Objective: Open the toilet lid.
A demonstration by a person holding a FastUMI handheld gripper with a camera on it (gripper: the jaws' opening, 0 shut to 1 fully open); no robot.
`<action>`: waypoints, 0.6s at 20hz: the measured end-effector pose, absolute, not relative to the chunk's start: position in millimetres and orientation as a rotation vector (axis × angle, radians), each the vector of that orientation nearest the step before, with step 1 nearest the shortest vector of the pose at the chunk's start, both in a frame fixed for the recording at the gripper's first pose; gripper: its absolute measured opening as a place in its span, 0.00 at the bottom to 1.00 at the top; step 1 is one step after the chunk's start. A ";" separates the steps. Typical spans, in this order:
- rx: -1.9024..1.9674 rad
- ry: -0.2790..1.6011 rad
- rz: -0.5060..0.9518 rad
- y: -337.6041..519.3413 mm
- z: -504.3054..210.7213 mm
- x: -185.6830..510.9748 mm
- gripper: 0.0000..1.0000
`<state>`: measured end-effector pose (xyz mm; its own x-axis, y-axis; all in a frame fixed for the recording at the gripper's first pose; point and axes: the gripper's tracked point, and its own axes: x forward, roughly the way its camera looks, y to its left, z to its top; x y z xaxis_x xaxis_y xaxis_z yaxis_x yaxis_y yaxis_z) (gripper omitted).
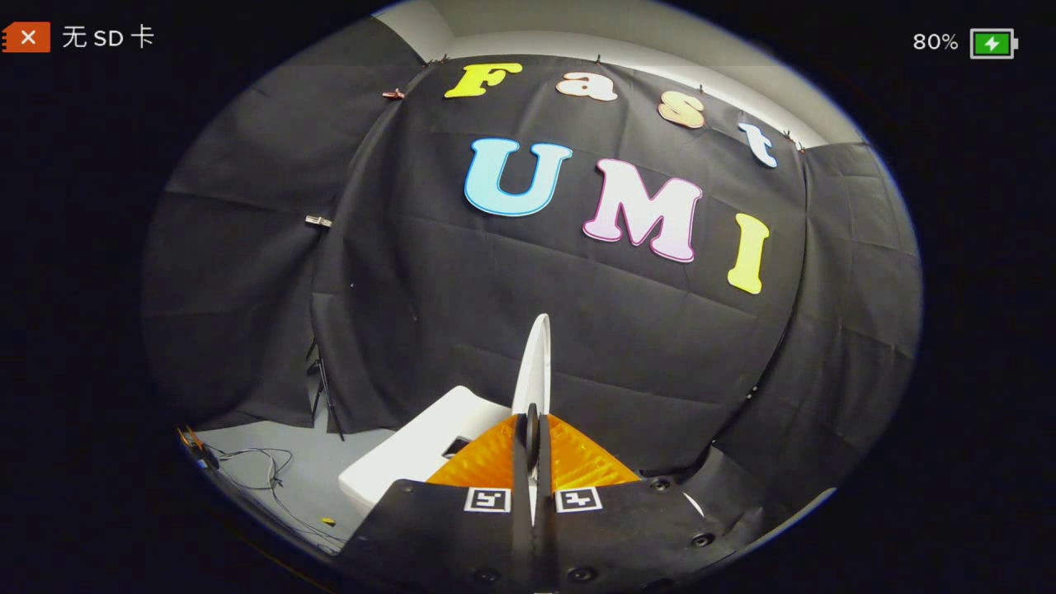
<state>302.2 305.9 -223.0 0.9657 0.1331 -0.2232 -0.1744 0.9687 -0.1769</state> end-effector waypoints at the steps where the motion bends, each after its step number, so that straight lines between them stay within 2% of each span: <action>1: -0.200 0.209 0.150 305.7 -224.0 303.4 0.05; 6: -0.168 0.190 0.148 309.7 -215.1 300.6 0.12; 11: -0.121 0.173 0.146 308.9 -194.5 296.9 1.00; 12: -0.105 0.177 0.140 307.0 -190.5 296.1 0.98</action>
<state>296.1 307.0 -190.5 0.9747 0.1289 -0.1824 -0.1474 0.9848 -0.0919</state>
